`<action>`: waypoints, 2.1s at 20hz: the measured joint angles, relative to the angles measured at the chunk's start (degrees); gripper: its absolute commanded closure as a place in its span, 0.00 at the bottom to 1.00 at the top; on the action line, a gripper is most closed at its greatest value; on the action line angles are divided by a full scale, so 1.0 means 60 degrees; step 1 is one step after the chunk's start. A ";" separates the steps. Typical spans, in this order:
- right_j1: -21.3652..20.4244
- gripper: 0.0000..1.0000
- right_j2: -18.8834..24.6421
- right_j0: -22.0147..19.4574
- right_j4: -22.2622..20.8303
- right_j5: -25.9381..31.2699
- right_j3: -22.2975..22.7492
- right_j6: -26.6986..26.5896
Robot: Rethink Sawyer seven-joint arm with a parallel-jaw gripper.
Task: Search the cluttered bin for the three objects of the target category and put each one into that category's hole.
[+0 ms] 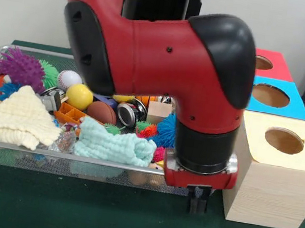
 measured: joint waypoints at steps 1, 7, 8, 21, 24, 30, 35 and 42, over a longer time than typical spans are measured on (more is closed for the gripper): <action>-0.0014 1.00 0.0000 0.0048 0.0002 0.0071 -0.0024 0.0000; -0.0264 1.00 0.0008 0.0636 0.0143 0.0800 -0.0303 0.0000; -0.0334 1.00 0.0015 0.0765 0.0215 0.0990 -0.0410 0.0000; -0.0807 1.00 0.0160 0.1154 0.0405 0.1676 -0.1341 -0.0553; -0.0908 1.00 0.0160 0.1148 0.0405 0.1731 -0.1478 -0.1011; -0.1144 1.00 0.0134 0.1136 0.0374 0.2251 -0.1519 -0.1984; -0.1317 1.00 -0.0021 0.1132 0.0347 0.2735 -0.1463 -0.2255; -0.1548 1.00 -0.0182 0.0972 0.0321 0.2757 -0.1072 -0.2263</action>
